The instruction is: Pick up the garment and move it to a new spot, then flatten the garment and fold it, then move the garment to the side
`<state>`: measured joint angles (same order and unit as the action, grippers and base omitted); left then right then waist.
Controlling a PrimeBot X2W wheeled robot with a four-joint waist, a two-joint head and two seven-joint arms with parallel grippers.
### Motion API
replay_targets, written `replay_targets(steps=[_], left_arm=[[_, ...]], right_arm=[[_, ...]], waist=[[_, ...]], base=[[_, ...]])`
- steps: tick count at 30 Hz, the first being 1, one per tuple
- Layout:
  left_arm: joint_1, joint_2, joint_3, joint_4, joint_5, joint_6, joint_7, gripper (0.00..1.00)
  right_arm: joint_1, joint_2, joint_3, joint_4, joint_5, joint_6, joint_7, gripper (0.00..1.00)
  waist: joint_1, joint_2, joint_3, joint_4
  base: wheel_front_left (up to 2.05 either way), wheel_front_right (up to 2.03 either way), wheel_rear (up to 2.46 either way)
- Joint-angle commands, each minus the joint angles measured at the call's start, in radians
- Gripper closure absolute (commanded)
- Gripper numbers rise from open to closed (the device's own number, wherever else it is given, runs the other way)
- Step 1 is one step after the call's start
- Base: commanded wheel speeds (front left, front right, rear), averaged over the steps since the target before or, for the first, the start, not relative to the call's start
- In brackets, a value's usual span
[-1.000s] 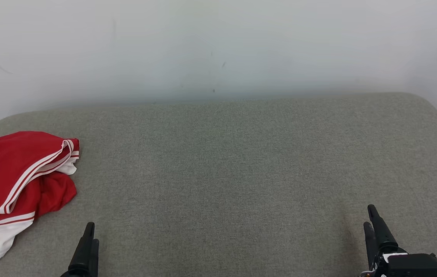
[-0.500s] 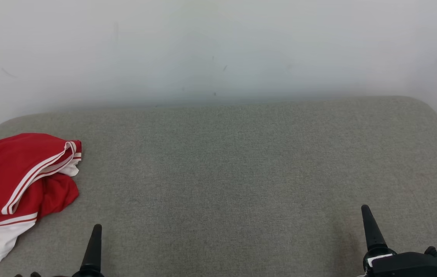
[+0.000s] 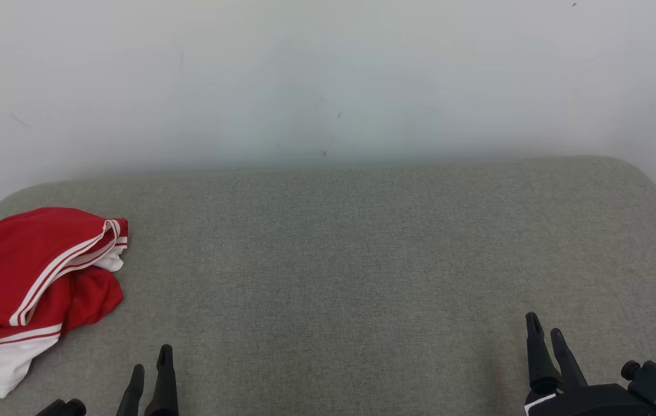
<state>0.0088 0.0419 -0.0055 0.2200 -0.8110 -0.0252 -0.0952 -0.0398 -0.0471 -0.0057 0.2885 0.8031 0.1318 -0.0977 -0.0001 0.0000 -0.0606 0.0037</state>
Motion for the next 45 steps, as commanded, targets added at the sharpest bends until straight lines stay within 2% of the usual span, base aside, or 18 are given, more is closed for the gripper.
replay_targets(steps=[1, 22, 45], left_arm=[[0.001, 0.006, -0.005, -0.016, 0.053, 0.006, -0.015, 0.0], [0.036, 0.008, -0.021, -0.017, 0.318, 0.03, -0.072, 0.0], [0.049, 0.009, -0.03, -0.028, 0.54, 0.049, -0.124, 0.0]], right_arm=[[-0.002, -0.003, 0.005, -0.005, -0.046, -0.001, -0.012, 0.0], [0.012, -0.004, 0.029, 0.043, -0.3, -0.001, -0.069, 0.0], [0.004, -0.004, 0.047, 0.08, -0.519, -0.002, -0.121, 0.0]], waist=[[0.0001, 0.0, -0.003, 0.0], [0.0001, 0.0, -0.031, 0.0], [0.0001, 0.0, -0.012, 0.005]], base=[[0.0, 0.0, 0.0], [0.0, 0.0, 0.0], [0.0, 0.0, 0.0]])
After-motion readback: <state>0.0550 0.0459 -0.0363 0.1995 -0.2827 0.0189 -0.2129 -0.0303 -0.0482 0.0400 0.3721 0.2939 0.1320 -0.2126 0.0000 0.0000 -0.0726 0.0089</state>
